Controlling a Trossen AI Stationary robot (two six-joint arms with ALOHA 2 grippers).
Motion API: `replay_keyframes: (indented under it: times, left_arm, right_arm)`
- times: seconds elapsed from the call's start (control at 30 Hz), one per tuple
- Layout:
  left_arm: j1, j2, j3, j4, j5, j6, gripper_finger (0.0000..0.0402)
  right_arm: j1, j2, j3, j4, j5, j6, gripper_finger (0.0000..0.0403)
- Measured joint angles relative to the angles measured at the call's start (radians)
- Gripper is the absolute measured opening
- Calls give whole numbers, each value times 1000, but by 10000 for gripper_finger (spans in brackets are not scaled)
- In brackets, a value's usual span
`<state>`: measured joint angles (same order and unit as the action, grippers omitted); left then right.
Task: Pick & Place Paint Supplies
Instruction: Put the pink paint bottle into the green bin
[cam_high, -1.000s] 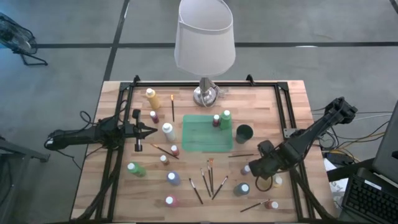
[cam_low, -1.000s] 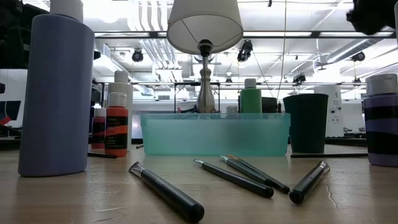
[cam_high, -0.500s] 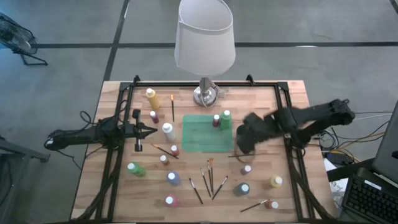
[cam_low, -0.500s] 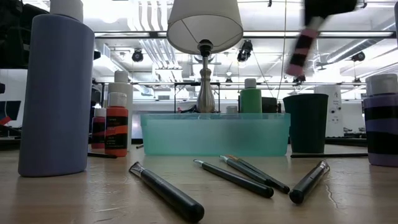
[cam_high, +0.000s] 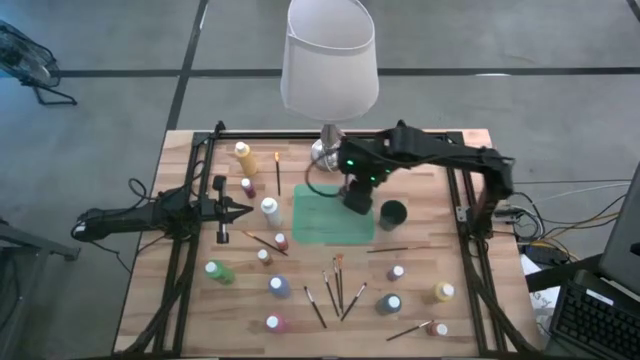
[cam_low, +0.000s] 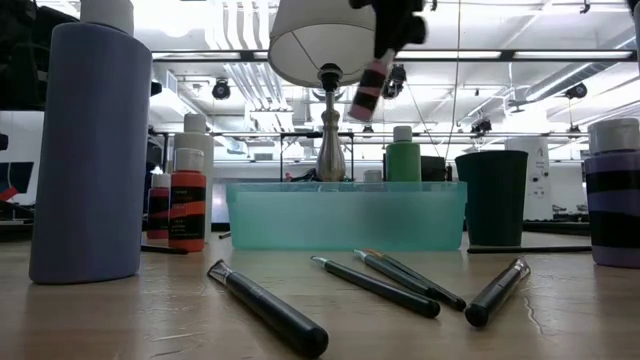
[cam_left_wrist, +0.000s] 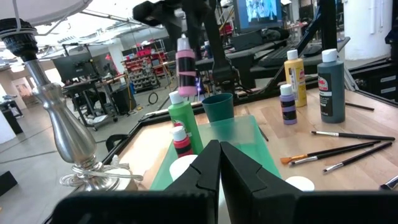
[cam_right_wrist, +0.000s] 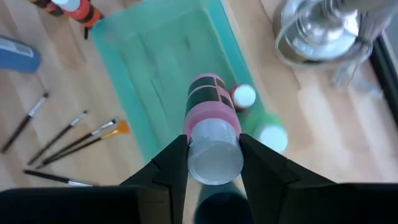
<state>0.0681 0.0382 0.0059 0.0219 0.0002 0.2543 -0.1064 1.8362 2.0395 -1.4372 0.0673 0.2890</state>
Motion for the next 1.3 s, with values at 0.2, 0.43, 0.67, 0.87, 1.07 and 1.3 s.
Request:
replay_keyframes:
  times: [0.2, 0.43, 0.67, 0.87, 1.07, 1.3]
  left_arm:
    - [0, 0, 0, 0, 0, 0, 16]
    - [0, 0, 0, 0, 0, 0, 16]
    - [0, 0, 0, 0, 0, 0, 16]
    - [0, 0, 0, 0, 0, 0, 16]
    - [0, 0, 0, 0, 0, 0, 16]
    - [0, 0, 0, 0, 0, 0, 16]
  right_arm:
    - [-6, 178, 238, -109, -1, -131, 114]
    - [-18, 294, 307, -133, -40, -208, 114]
    - [-36, 358, 305, -110, -43, -252, 114]
    - [-57, 403, 305, -96, -38, -248, 114]
    - [-55, 450, 306, -87, -39, -271, 114]
    - [-81, 479, 302, -74, -39, -293, 114]
